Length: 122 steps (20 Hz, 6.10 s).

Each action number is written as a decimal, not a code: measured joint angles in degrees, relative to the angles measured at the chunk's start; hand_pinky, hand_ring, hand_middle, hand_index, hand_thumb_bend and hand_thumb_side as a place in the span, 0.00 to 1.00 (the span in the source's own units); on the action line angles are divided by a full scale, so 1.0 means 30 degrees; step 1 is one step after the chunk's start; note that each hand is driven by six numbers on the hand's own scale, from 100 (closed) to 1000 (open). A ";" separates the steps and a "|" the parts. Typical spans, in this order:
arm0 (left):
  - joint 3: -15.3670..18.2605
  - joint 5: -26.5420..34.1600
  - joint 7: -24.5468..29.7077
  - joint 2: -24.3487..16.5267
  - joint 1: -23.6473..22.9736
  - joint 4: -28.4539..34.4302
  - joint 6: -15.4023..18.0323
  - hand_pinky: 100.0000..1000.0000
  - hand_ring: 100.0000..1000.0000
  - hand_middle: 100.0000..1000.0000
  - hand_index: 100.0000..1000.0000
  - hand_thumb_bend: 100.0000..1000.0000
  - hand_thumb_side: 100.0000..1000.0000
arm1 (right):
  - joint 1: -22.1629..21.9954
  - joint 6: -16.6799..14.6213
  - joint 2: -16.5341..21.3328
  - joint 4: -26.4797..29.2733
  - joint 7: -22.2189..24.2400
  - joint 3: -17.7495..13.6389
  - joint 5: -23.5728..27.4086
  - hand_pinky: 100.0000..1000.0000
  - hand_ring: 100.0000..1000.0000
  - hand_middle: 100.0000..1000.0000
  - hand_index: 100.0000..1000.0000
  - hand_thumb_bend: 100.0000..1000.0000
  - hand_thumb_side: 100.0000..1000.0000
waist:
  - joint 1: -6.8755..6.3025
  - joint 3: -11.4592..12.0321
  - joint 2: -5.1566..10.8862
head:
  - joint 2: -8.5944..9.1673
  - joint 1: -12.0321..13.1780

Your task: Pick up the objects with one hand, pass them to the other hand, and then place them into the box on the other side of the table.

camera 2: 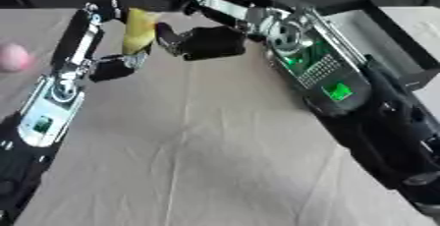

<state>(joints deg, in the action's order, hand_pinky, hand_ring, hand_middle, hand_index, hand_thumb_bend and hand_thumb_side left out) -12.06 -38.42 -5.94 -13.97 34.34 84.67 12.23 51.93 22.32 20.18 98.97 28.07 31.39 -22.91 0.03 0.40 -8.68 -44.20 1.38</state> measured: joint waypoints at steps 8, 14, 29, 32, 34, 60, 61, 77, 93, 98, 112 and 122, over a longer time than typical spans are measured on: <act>-0.0371 -0.0355 -0.0191 0.0347 0.0151 0.0296 0.0187 0.66 0.56 0.48 0.39 0.00 0.00 | 0.0008 -0.0494 -0.0428 -0.0869 -0.0272 0.0154 -0.0842 0.96 0.90 0.87 0.99 0.00 0.86 | 0.0021 0.0049 0.0000 | 0.0000 -0.0215; -0.0576 -0.0500 -0.0236 0.0489 0.0172 0.0431 0.0138 0.66 0.56 0.48 0.39 0.00 0.00 | 0.0008 -0.0782 -0.0588 -0.1099 -0.0109 0.0187 -0.0954 0.96 0.90 0.88 0.99 0.00 0.90 | 0.0021 0.0065 0.0000 | 0.0000 -0.0336; -0.0648 -0.0786 -0.0152 0.0494 0.0295 0.0418 0.0041 0.66 0.57 0.48 0.39 0.00 0.00 | 0.0006 -0.0565 -0.0549 -0.0572 0.0749 0.0178 0.0290 0.96 0.90 0.87 0.99 0.00 0.99 | 0.0021 0.0064 0.0000 | 0.0000 -0.0293; -0.0699 -0.0872 -0.0162 0.0496 0.0309 0.0420 0.0056 0.66 0.57 0.48 0.39 0.00 0.00 | 0.0006 -0.0607 -0.0549 -0.0611 0.0674 0.0185 -0.0373 0.96 0.90 0.86 0.99 0.00 0.96 | 0.0021 0.0065 0.0000 | 0.0000 -0.0293; -0.0755 -0.0935 -0.0189 0.0497 0.0317 0.0421 0.0075 0.66 0.57 0.48 0.39 0.00 0.00 | 0.0007 -0.0693 -0.0551 -0.0723 0.0587 0.0227 -0.0999 0.96 0.90 0.85 0.98 0.00 0.95 | 0.0025 0.0065 0.0000 | 0.0000 -0.0295; -0.0990 -0.1521 -0.0322 0.0669 0.0466 0.0422 0.0222 0.66 0.57 0.48 0.39 0.00 0.00 | 0.0061 -0.0717 -0.0756 -0.1134 0.0257 0.0294 -0.2448 0.96 0.88 0.84 0.98 0.00 0.88 | 0.0040 0.0124 0.0000 | 0.0000 -0.0365; -0.0993 -0.1556 -0.0331 0.0669 0.0466 0.0422 0.0236 0.66 0.57 0.48 0.39 0.00 0.00 | 0.0062 -0.0717 -0.0759 -0.1205 0.0282 0.0294 -0.2448 0.96 0.88 0.84 0.98 0.00 0.88 | 0.0040 0.0127 0.0000 | 0.0000 -0.0366; -0.1117 -0.1940 -0.0475 0.0824 0.0468 0.0544 0.0393 0.66 0.56 0.47 0.38 0.00 0.00 | 0.0058 -0.1099 -0.0926 -0.1745 0.0403 0.0295 -0.3717 0.97 0.89 0.86 0.98 0.00 0.91 | 0.0040 0.0145 0.0000 | 0.0000 -0.0408; -0.1255 -0.2465 -0.0768 0.0827 0.0477 0.0538 0.0629 0.66 0.56 0.47 0.38 0.02 0.00 | 0.0001 -0.0870 -0.0935 -0.2283 0.1362 0.0380 -0.3277 0.94 0.85 0.79 0.93 0.00 0.78 | 0.0040 0.0197 0.0000 | 0.0000 -0.0452; -0.1396 -0.2515 -0.0864 0.0827 0.0477 0.0537 0.0681 0.66 0.56 0.47 0.38 0.03 0.00 | 0.0001 0.0270 -0.0936 -0.2287 0.0628 0.0267 -0.1752 0.94 0.87 0.67 0.82 0.00 0.60 | 0.0040 0.0178 0.0000 | 0.0000 -0.0452; -0.1467 -0.2628 -0.1405 0.0837 0.0477 0.0543 0.0896 0.67 0.57 0.48 0.43 0.13 0.00 | -0.0109 0.2710 -0.1052 -0.2386 -0.3826 0.0488 0.3542 0.91 0.72 0.50 0.66 0.00 0.28 | 0.0040 0.0154 0.0000 | 0.0000 -0.0509; -0.1472 -0.2680 -0.2261 0.0845 0.0465 0.0482 -0.0038 0.69 0.63 0.56 0.72 0.54 0.00 | -0.0167 0.2965 -0.0986 -0.2378 -0.3725 0.0517 0.4144 0.89 0.69 0.45 0.61 0.00 0.13 | 0.0040 0.0156 0.0000 | 0.0000 -0.0512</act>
<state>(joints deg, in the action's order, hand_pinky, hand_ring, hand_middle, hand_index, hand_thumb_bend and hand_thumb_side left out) -16.47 -46.46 -12.72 -11.43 35.74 86.12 12.11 51.43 31.21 17.22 91.83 16.90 32.94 -10.47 0.15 0.87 -8.68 -44.20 -0.15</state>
